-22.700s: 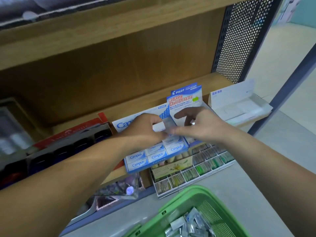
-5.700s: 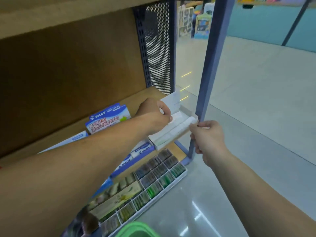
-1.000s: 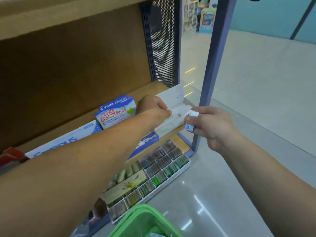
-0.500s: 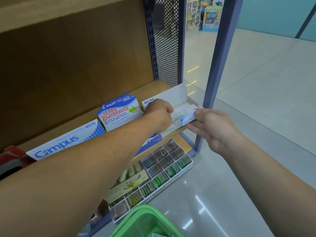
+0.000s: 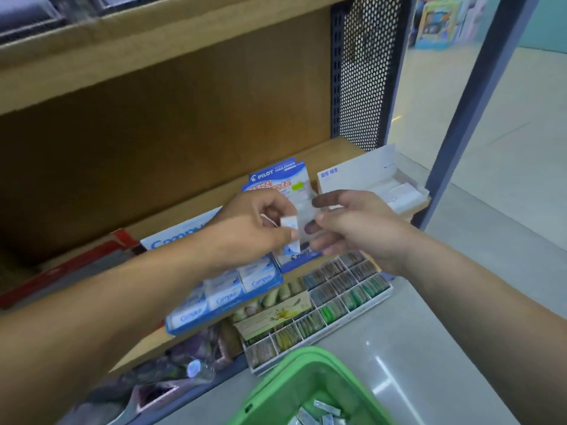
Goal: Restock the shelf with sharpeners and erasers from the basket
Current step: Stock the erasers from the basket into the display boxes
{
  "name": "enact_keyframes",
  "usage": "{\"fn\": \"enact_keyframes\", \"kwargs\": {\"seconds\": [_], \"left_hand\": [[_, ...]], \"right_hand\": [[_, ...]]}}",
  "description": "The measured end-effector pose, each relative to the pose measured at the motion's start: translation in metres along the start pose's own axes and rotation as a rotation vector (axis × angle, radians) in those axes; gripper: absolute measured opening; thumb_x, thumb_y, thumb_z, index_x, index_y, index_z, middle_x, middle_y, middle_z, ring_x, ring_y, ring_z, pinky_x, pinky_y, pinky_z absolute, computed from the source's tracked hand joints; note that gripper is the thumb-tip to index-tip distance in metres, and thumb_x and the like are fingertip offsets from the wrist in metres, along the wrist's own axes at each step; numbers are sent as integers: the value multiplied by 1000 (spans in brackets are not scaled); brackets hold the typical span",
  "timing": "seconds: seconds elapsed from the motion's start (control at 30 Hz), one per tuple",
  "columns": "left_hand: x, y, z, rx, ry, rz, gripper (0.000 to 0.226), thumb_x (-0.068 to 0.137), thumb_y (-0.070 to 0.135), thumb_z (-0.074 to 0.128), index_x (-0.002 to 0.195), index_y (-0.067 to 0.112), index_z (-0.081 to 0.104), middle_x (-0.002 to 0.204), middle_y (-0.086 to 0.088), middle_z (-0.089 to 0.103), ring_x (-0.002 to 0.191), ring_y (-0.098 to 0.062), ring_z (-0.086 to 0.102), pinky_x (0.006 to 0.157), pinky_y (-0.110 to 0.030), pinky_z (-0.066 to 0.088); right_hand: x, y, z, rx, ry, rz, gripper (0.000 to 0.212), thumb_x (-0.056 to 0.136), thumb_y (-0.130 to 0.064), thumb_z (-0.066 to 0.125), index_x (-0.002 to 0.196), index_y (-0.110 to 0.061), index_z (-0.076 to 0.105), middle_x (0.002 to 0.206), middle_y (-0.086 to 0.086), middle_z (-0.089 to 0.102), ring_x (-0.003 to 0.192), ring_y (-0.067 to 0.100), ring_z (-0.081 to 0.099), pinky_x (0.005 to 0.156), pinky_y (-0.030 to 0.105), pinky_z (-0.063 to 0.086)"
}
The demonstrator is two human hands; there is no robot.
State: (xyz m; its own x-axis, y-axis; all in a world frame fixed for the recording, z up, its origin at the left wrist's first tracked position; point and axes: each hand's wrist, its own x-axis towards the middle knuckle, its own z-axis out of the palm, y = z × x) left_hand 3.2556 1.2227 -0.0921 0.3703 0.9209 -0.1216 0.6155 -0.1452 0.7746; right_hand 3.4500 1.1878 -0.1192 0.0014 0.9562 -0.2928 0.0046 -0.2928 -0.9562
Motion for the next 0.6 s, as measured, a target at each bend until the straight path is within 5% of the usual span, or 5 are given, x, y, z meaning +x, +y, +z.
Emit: {"fn": "enact_keyframes", "kwargs": {"seconds": [0.13, 0.2, 0.37, 0.5, 0.6], "left_hand": [[-21, -39, -41, -67, 146, -149, 22, 85, 7, 81, 99, 19, 69, 92, -8, 63, 67, -13, 70, 70, -28, 63], [-32, -57, -59, 68, 224, -144, 15, 84, 12, 82, 92, 20, 73, 87, -5, 69, 63, -12, 68, 62, -22, 57], [-43, -90, -71, 224, 303, -142, 14, 79, 23, 88, 75, 19, 75, 73, 2, 74, 63, -8, 67, 60, -23, 49], [-39, -99, -79, 221, 349, -77, 19, 82, 19, 85, 70, 13, 72, 68, -1, 73, 59, -10, 64, 58, -25, 47], [-46, -107, -92, 321, 296, -48, 20, 82, 19, 84, 70, 17, 69, 67, 3, 72, 59, -9, 63, 59, -25, 48]], "right_hand": [[6, 11, 36, -426, -20, -231, 11, 92, -13, 69, 95, -24, 71, 89, 4, 77, 77, 14, 70, 80, 36, 59], [9, 18, 52, -560, -56, -320, 11, 91, -17, 69, 93, -27, 73, 92, -6, 76, 85, 9, 69, 87, 36, 58], [10, 23, 80, -842, -112, -457, 32, 92, -33, 66, 124, -27, 68, 123, -10, 66, 117, 12, 60, 104, 33, 49], [9, 22, 106, -1144, -273, -494, 66, 94, -60, 56, 151, -30, 43, 163, -12, 31, 150, 5, 23, 126, 31, 10], [13, 26, 122, -1282, -369, -550, 78, 95, -69, 43, 161, -33, 20, 170, -12, 7, 156, 5, 0, 127, 41, -2]]}}
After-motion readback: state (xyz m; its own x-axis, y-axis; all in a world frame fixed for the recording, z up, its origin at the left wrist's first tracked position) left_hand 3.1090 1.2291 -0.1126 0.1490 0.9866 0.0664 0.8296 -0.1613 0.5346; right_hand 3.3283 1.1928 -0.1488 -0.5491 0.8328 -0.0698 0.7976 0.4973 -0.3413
